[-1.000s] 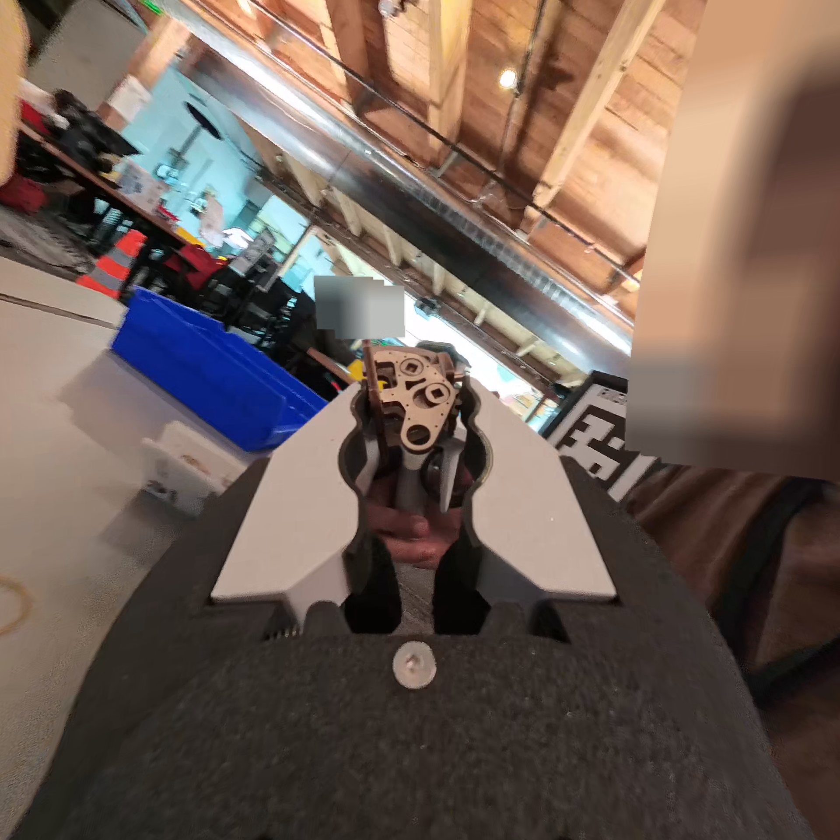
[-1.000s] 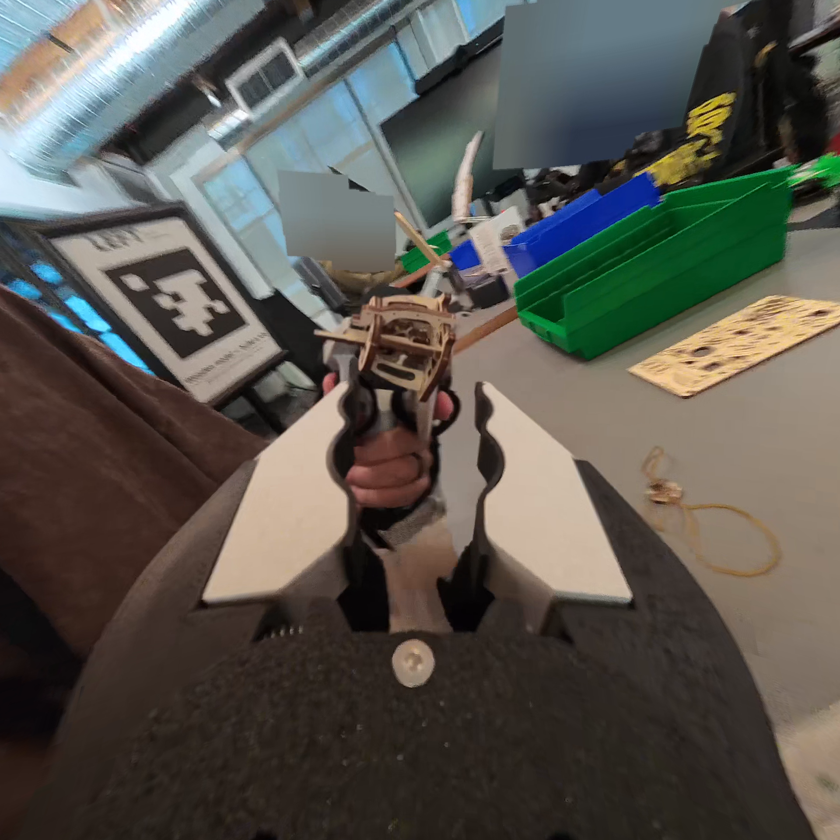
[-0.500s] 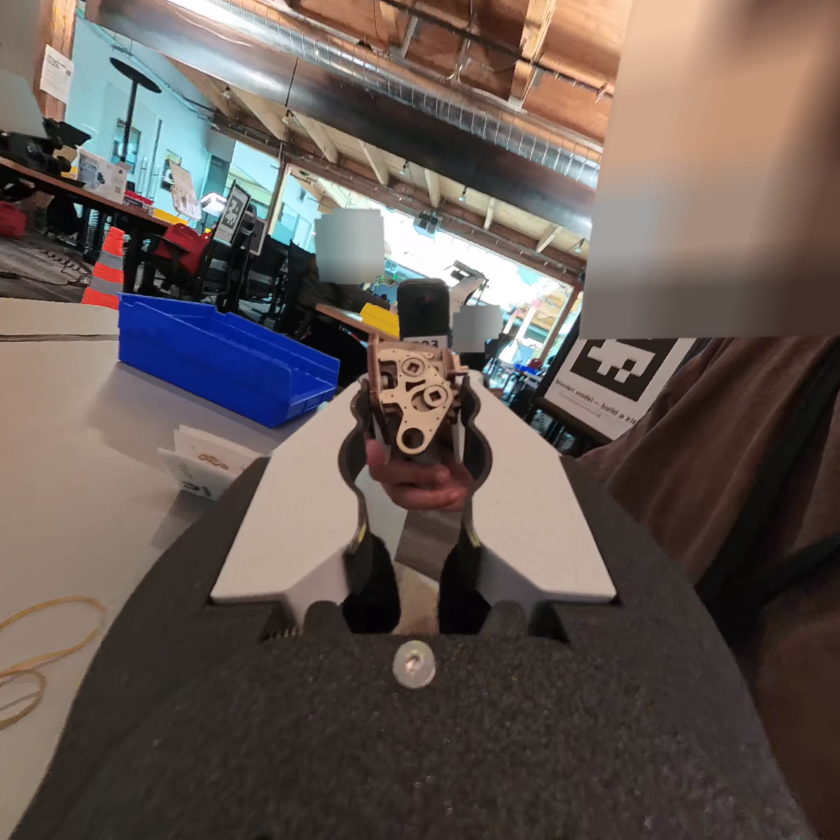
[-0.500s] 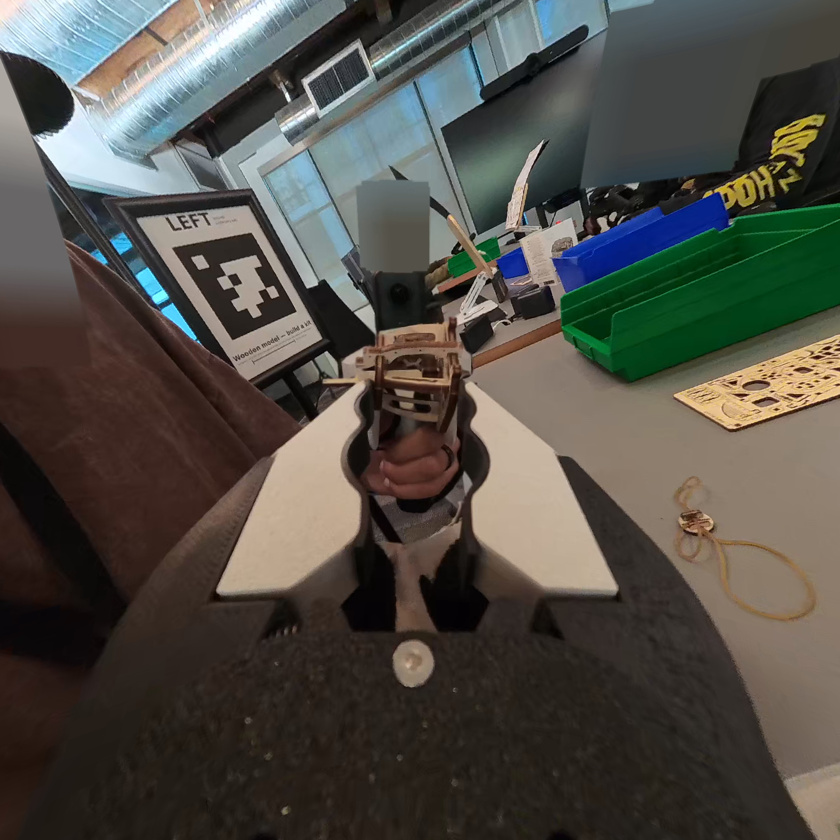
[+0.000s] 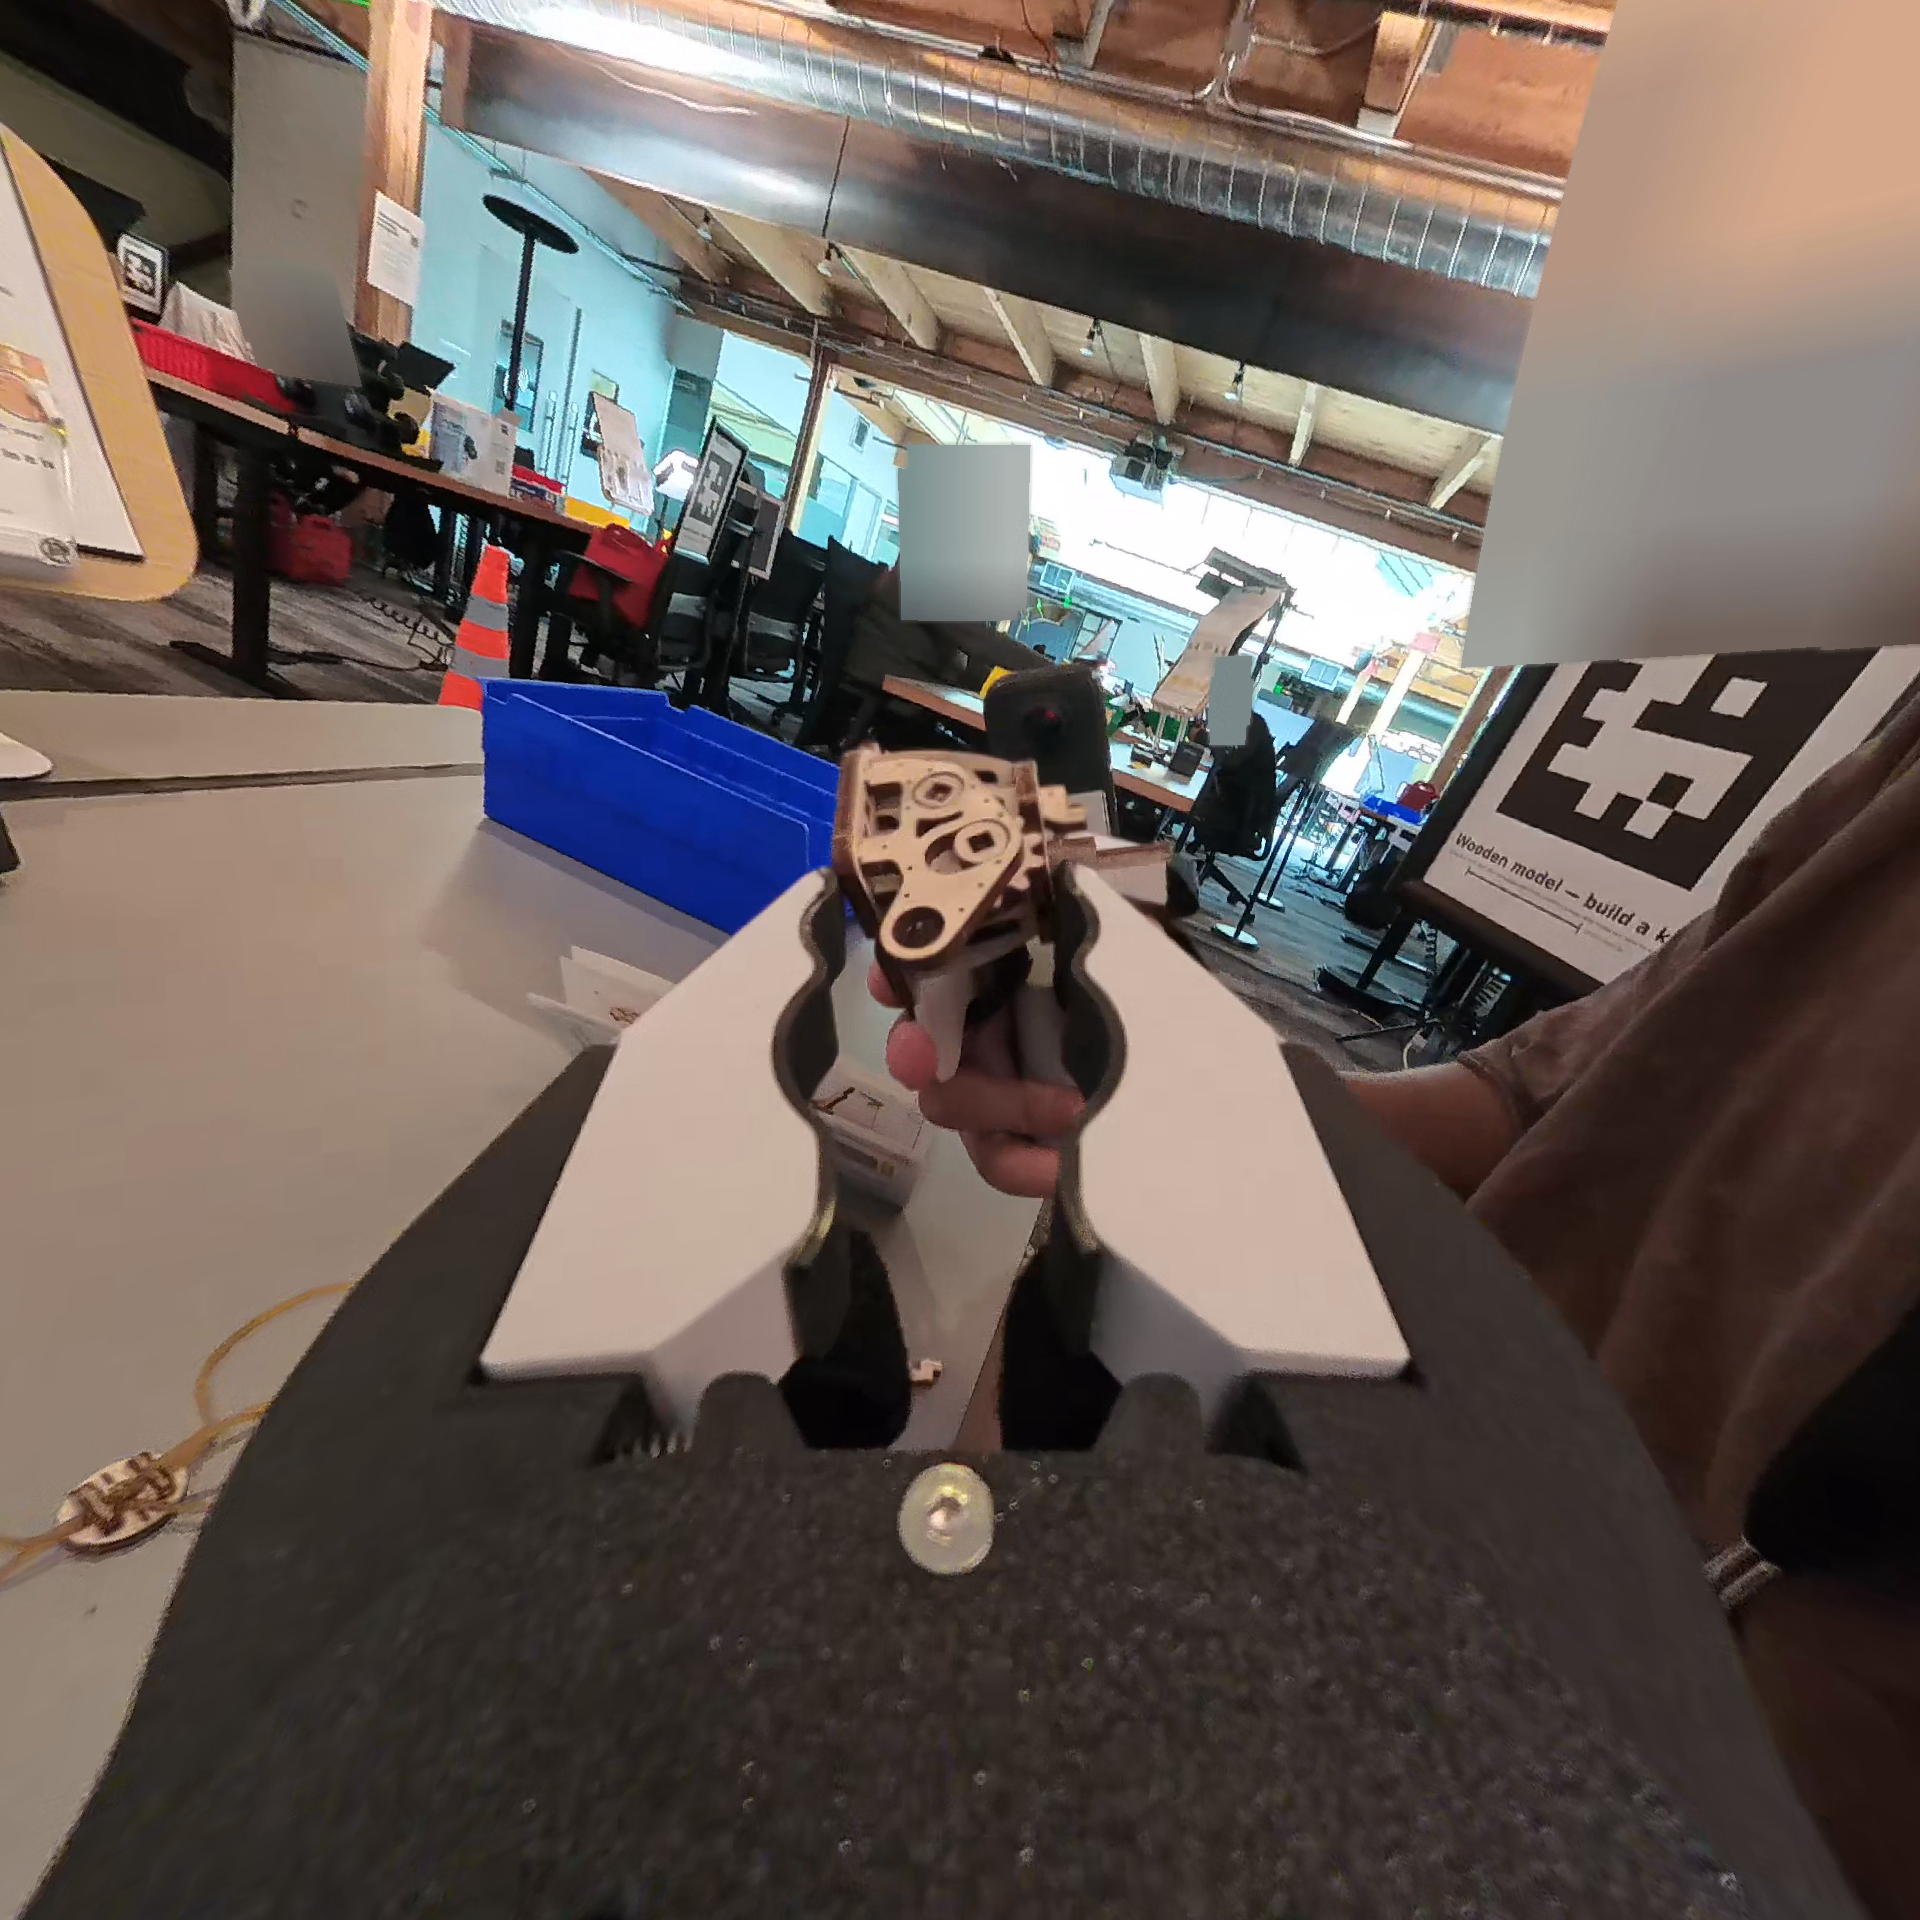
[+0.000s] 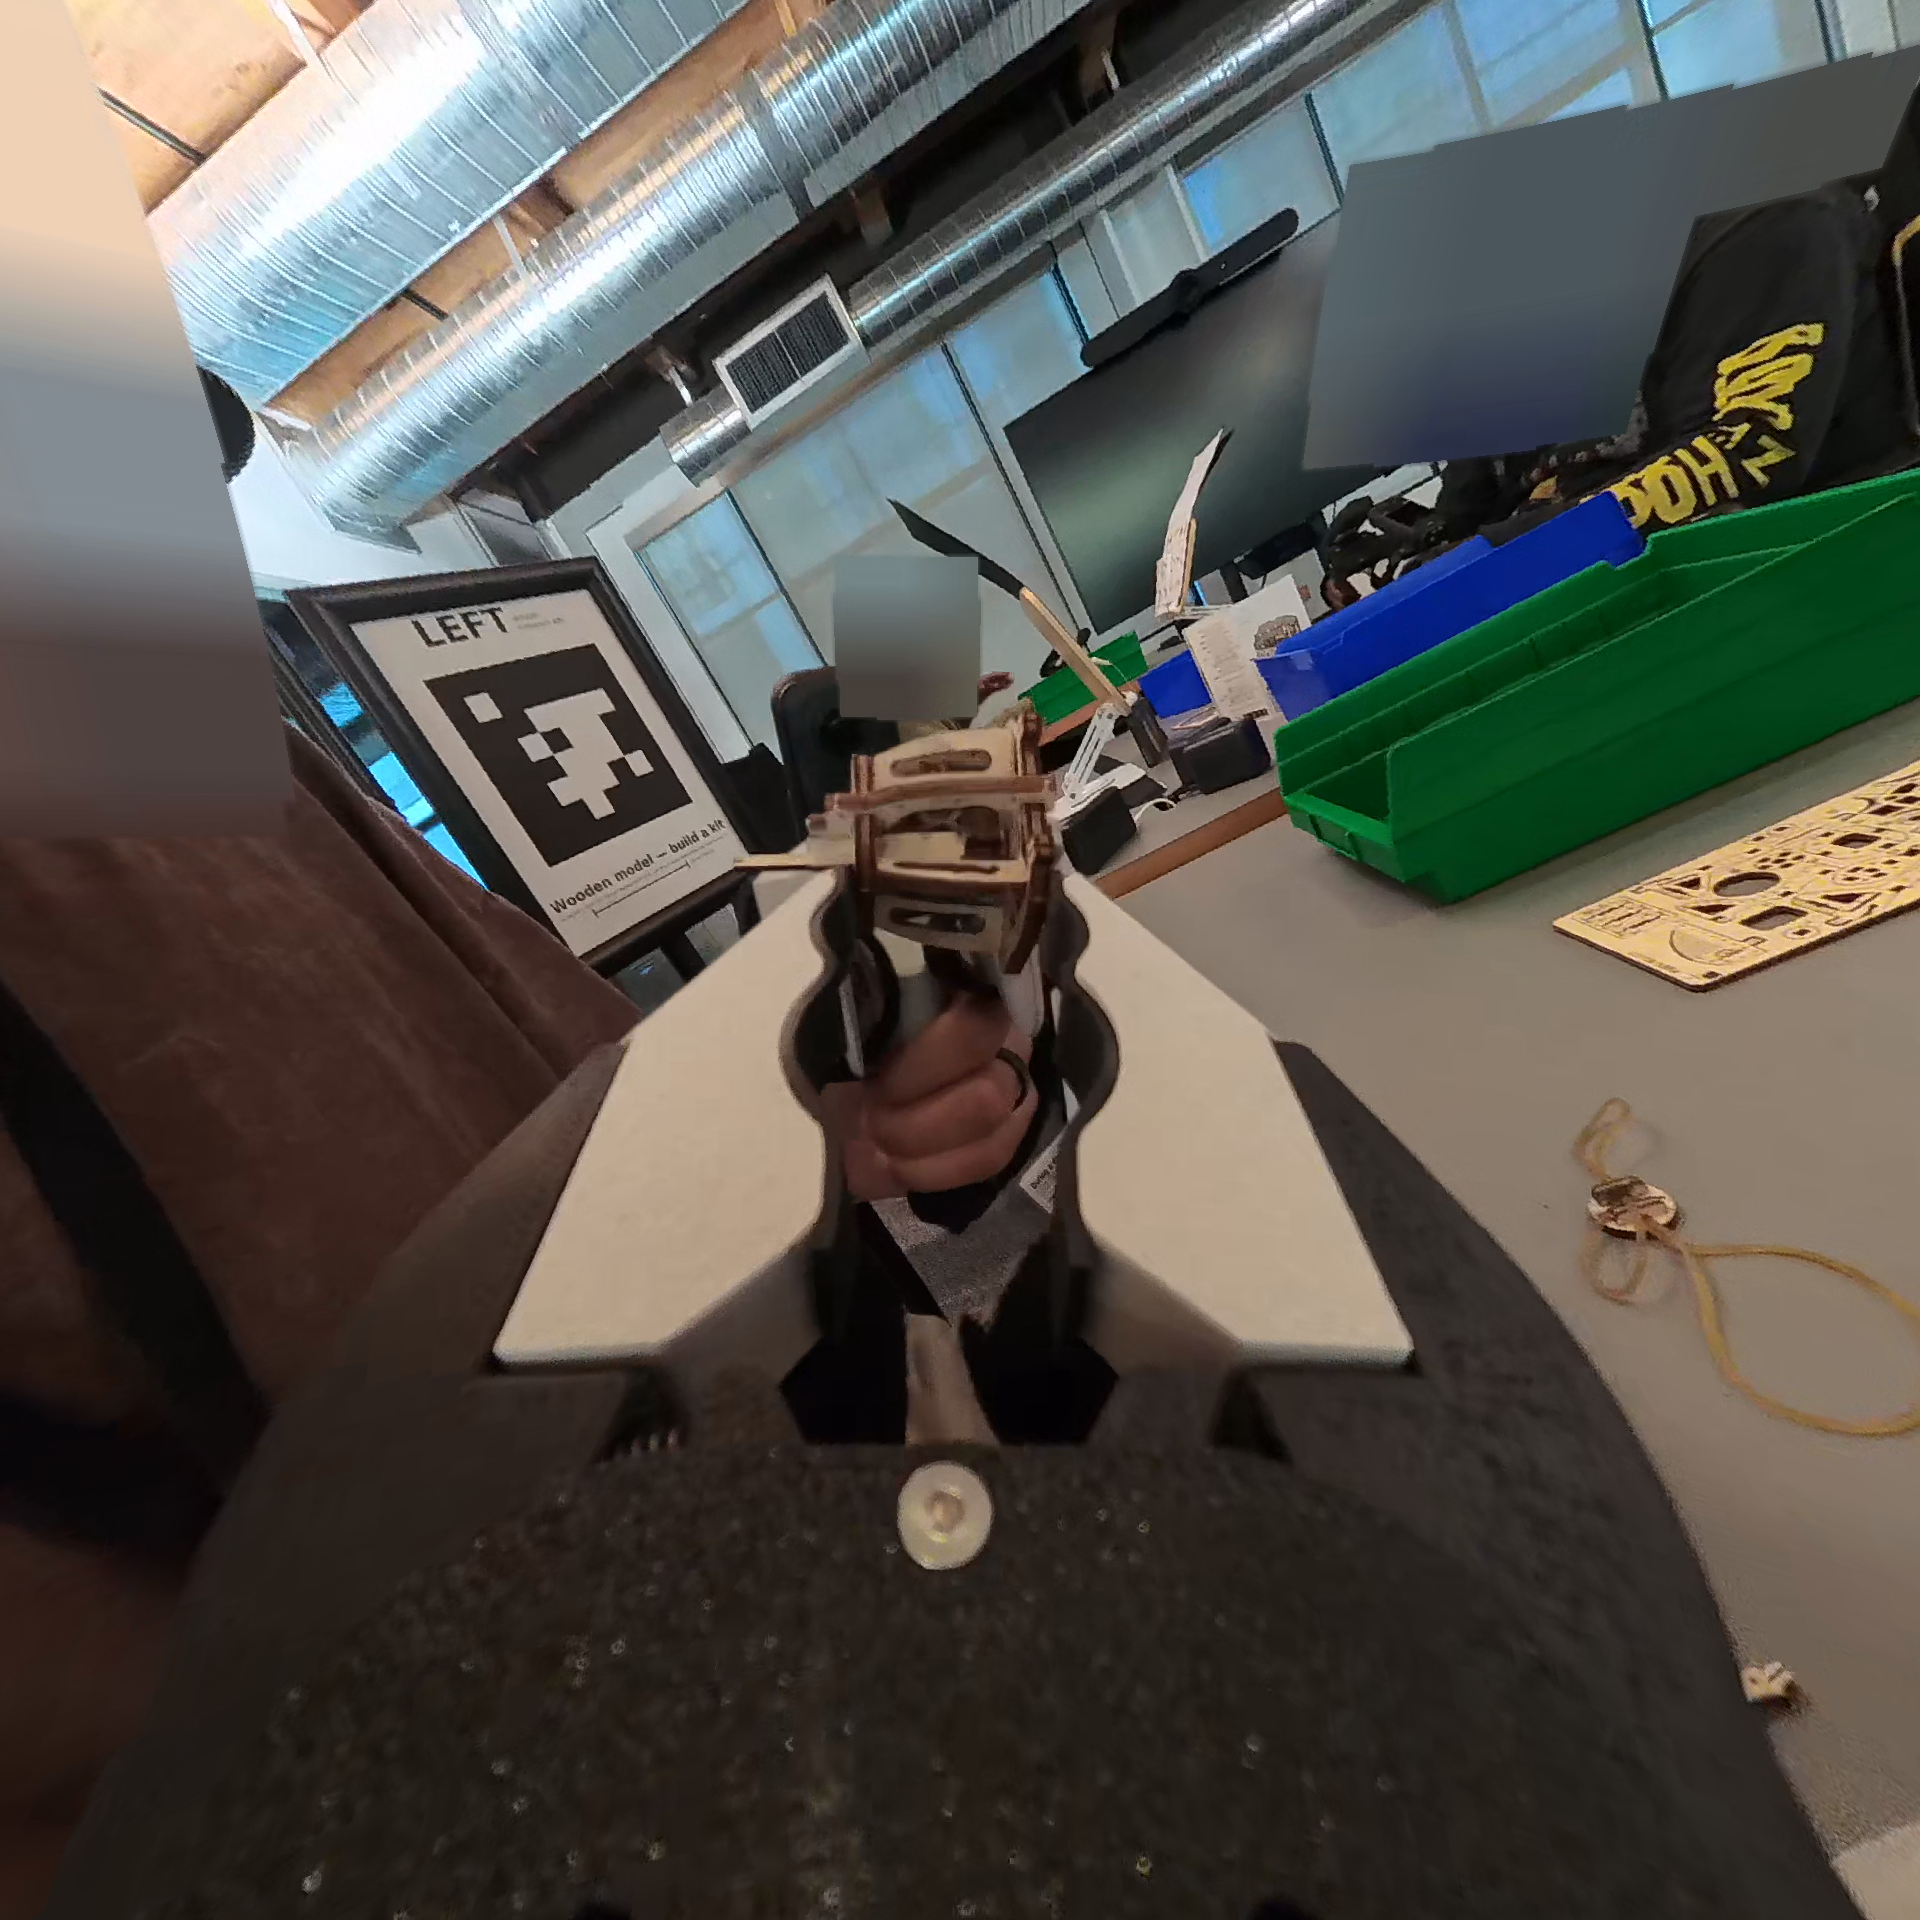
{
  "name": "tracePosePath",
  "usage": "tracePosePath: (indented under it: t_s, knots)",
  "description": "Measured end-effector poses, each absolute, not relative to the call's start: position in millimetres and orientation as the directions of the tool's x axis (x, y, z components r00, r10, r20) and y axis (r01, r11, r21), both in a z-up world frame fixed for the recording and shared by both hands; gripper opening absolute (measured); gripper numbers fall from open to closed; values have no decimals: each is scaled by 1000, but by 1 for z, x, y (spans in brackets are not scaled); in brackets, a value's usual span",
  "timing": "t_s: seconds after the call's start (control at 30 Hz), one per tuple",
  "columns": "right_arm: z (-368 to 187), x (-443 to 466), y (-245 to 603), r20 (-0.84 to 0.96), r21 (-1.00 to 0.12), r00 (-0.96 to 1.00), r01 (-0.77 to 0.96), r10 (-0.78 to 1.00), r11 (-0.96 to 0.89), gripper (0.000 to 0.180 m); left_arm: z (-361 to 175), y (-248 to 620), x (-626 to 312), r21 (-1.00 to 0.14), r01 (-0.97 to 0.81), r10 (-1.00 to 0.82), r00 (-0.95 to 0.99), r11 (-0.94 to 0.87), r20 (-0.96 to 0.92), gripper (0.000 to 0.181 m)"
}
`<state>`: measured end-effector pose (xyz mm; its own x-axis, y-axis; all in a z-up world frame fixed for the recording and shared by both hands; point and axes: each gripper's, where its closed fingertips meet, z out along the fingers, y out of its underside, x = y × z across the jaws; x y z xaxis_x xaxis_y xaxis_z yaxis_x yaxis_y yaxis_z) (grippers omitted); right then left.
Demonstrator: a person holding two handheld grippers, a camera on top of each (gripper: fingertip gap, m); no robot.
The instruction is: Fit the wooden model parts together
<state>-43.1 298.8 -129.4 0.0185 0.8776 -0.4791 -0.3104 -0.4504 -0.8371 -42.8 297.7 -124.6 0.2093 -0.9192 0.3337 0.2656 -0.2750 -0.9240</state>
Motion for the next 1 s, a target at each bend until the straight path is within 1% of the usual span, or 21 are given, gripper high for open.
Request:
tracePosePath:
  t_s: [0.1,0.17,0.2,0.23,0.27,0.3,0.33,0.37,0.4,0.43,0.47,0.5,0.53,0.57,0.63,0.7,0.73,0.77,0.83,1.0]
  knots:
    - [-131,-46,297,-462,-846,17,-308,887,-435,35,-125,296,-45,-929,252,-924,202,-271,324,36]
    - [-134,-48,297,-459,-851,16,-296,888,-435,36,-126,295,-48,-949,218,-934,227,-227,275,36]
    - [-137,-48,298,-460,-856,24,-277,887,-436,38,-128,296,-51,-966,184,-938,262,-184,228,35]
    - [-142,-47,301,-462,-863,51,-254,885,-436,44,-131,298,-58,-983,132,-939,304,-125,161,35]
    - [-148,-43,308,-461,-874,97,-224,882,-432,46,-136,302,-67,-997,49,-932,357,-51,65,35]
    - [-156,-39,316,-455,-886,155,-180,877,-427,46,-144,309,-79,-996,-73,-903,425,41,-69,35]
    - [-166,-35,324,-444,-896,220,-113,869,-429,46,-154,316,-93,-964,-225,-848,475,142,-236,35]
    - [-178,-33,331,-431,-896,276,-20,859,-443,46,-164,322,-106,-896,-380,-778,482,229,-403,35]
    - [-189,-33,336,-418,-882,320,80,850,-464,46,-175,327,-117,-803,-523,-702,456,287,-548,35]
    - [-197,-35,341,-400,-861,355,170,845,-479,46,-185,332,-126,-695,-642,-626,406,323,-666,35]
    - [-203,-37,347,-374,-835,386,256,844,-487,45,-195,336,-133,-593,-728,-562,346,345,-751,35]
    - [-205,-39,351,-336,-809,388,347,858,-474,40,-201,339,-138,-508,-783,-509,292,358,-810,36]
    - [-201,-44,355,-299,-794,362,418,883,-441,34,-206,340,-140,-449,-814,-470,253,369,-846,35]
    - [-192,-49,359,-259,-796,318,465,912,-388,29,-210,341,-140,-414,-828,-446,229,378,-865,35]
    - [-192,-58,381,-135,-786,281,554,950,-275,21,-214,338,-139,-376,-837,-425,195,397,-884,35]
    - [-225,-69,401,-52,-695,217,693,975,-191,21,-217,339,-142,-359,-845,-408,188,396,-893,35]
    - [-246,-76,409,-49,-646,187,744,981,-174,21,-220,340,-144,-356,-849,-413,184,389,-892,36]
    - [-265,-82,410,-84,-593,148,788,985,-169,23,-224,341,-146,-352,-856,-421,179,378,-889,35]
    - [-292,-94,412,-135,-528,115,832,984,-170,28,-230,345,-154,-324,-875,-413,162,360,-896,36]
    - [-318,-104,425,-47,-493,104,863,993,-114,28,-231,351,-171,-275,-902,-357,150,332,-922,36]
